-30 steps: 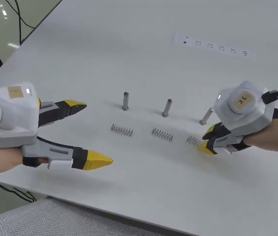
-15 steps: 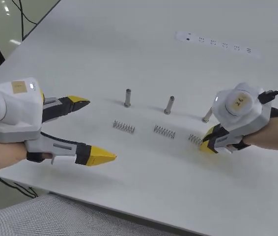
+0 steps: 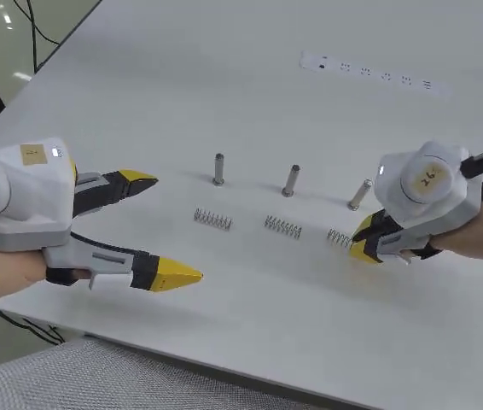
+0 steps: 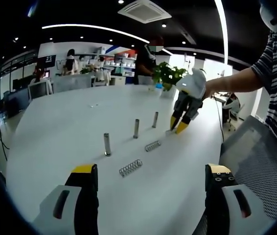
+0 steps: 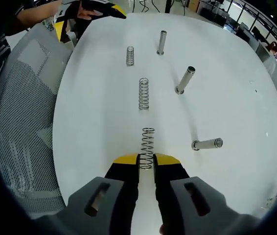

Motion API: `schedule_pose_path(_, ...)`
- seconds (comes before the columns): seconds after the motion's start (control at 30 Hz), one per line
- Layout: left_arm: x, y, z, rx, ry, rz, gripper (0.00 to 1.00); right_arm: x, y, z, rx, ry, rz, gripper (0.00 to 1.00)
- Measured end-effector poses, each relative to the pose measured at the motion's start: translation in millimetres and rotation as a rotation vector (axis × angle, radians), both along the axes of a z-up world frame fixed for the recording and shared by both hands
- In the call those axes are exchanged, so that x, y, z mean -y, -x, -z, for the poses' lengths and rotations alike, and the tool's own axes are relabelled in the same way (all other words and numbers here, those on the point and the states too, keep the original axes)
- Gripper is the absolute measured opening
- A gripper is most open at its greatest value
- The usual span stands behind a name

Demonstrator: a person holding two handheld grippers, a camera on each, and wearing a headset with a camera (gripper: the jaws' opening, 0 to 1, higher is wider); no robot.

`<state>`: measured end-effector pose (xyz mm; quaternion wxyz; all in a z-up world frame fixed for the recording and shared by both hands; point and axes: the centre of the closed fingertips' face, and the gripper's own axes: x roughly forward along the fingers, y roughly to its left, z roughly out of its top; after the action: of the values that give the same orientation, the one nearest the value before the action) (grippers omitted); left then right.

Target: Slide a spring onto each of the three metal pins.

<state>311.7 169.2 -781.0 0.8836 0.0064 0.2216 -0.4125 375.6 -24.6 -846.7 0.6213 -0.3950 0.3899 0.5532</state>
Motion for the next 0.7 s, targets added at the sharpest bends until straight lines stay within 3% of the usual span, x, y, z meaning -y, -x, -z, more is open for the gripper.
schedule_pose_path(0.17, 5.9, -1.8, -1.5, 0.002, 0.011, 0.018, 0.89, -2.8, 6.8, -17.5, 0.026, -0.022, -0.029, 0.13)
schedule_pose_path(0.43, 24.1, -5.2, -3.4, 0.002, 0.026, 0.111, 0.85, -16.1, 21.9, -38.9, 0.056, -0.051, -0.093, 0.13)
schedule_pose_path(0.7, 44.5, -13.0, -6.4, -0.002, 0.053, 0.177, 0.77, -30.6, 33.7, -45.8, 0.08, -0.057, -0.165, 0.13)
